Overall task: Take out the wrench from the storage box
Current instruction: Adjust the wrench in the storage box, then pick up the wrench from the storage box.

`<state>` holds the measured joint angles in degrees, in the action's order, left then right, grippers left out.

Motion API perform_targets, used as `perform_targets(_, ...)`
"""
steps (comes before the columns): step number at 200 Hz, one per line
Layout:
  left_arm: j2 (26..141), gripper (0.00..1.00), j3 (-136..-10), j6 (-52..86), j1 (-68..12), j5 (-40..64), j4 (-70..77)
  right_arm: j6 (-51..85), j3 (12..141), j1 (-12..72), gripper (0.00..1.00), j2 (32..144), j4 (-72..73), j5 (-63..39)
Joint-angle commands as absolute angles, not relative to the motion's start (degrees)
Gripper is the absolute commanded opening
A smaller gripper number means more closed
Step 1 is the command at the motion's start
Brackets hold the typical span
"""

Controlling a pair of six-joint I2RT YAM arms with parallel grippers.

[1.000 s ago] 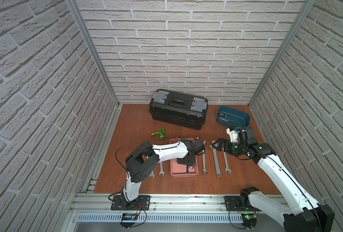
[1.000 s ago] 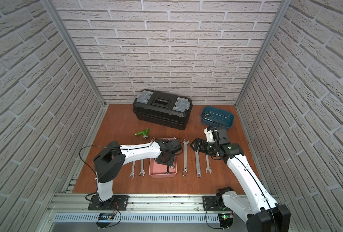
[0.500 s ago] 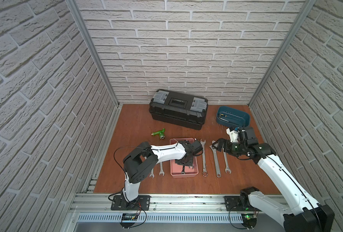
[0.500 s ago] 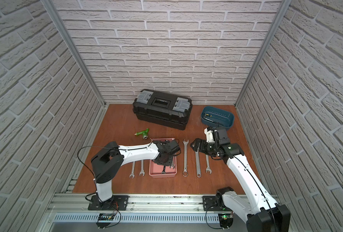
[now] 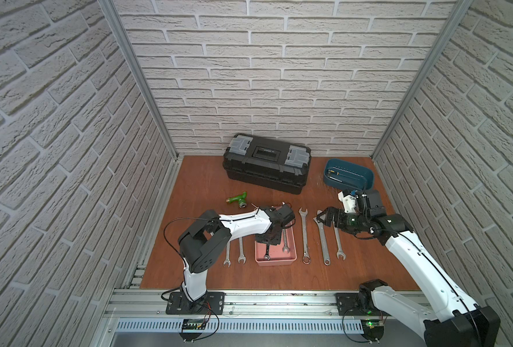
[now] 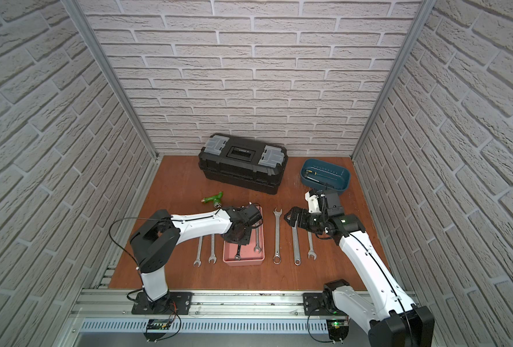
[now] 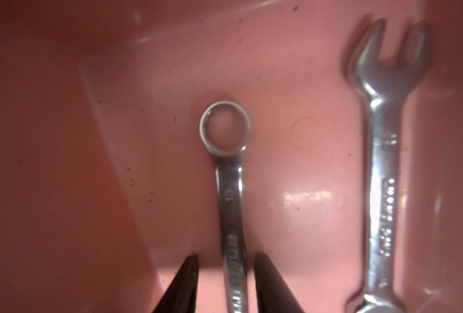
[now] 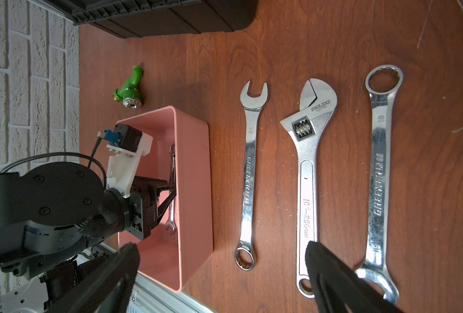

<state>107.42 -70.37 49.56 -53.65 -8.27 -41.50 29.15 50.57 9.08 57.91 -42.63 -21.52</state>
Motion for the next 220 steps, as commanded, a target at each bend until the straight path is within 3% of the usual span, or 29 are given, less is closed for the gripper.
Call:
perform_targets(1, 111.8, 0.36, -69.6, 47.5, -52.9, -6.8, -43.0, 28.9, 51.3, 8.5, 1.00, 57.4, -41.5, -22.2)
perform_targets(80, 116.0, 0.17, -67.6, 47.2, -51.2, -1.6, -41.8, 29.1, 51.1, 8.5, 1.00, 57.6, -41.2, -22.4)
perform_targets(138, 114.6, 0.04, -73.6, 47.2, -53.3, -5.3, -47.3, 29.4, 50.8, 8.5, 1.00, 57.7, -40.6, -22.6)
perform_targets(220, 108.6, 0.00, -80.5, 47.7, -54.5, -7.7, -53.0, 29.6, 51.1, 8.5, 1.00, 57.6, -40.4, -22.2)
